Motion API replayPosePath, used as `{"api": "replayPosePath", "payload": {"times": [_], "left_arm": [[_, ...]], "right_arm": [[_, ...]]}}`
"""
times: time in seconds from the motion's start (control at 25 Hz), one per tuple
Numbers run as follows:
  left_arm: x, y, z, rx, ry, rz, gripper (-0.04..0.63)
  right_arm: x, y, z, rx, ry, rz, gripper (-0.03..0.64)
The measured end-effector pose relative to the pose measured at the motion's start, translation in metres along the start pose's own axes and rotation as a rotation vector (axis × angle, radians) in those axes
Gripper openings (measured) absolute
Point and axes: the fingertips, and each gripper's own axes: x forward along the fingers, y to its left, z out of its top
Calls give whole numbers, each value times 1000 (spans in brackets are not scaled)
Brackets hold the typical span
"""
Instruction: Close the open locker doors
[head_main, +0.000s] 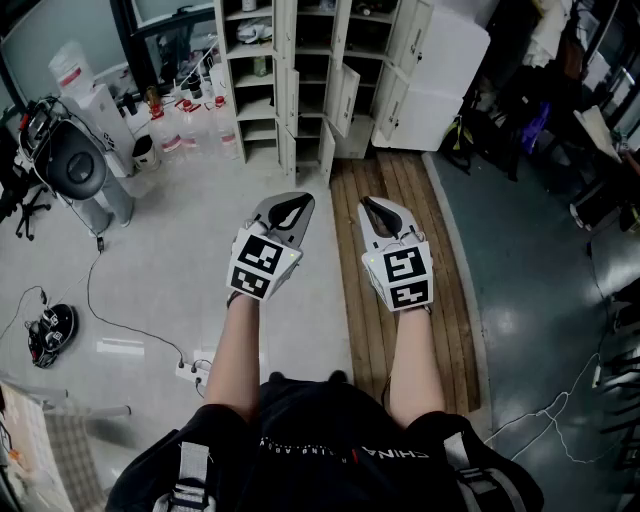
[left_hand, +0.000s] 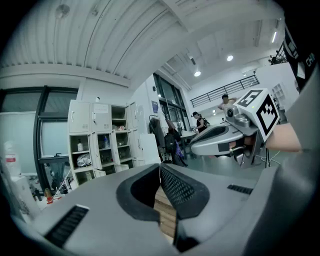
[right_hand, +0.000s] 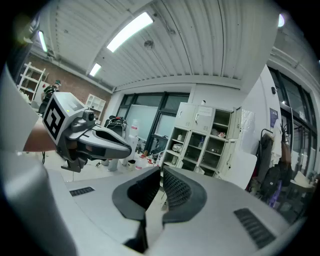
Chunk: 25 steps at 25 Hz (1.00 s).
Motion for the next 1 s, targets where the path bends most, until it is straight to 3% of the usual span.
{"api": "replayPosePath", "payload": {"times": [0.24,0.56,0.72,1.0], "left_arm": [[8,1,-5,-25,22,17,23],[8,-8,-6,-25,11,-1,23],[6,-11,-6,-34,5,1,23],[7,-14,-12,-45,8,-36,23]], "right_arm": [[5,-4,-7,1,29,-6,43],[0,-2,-1,122,-28,31,43],[-5,6,3,164,-54,92,43],[-3,7,-6,157,-33,74,44]]}}
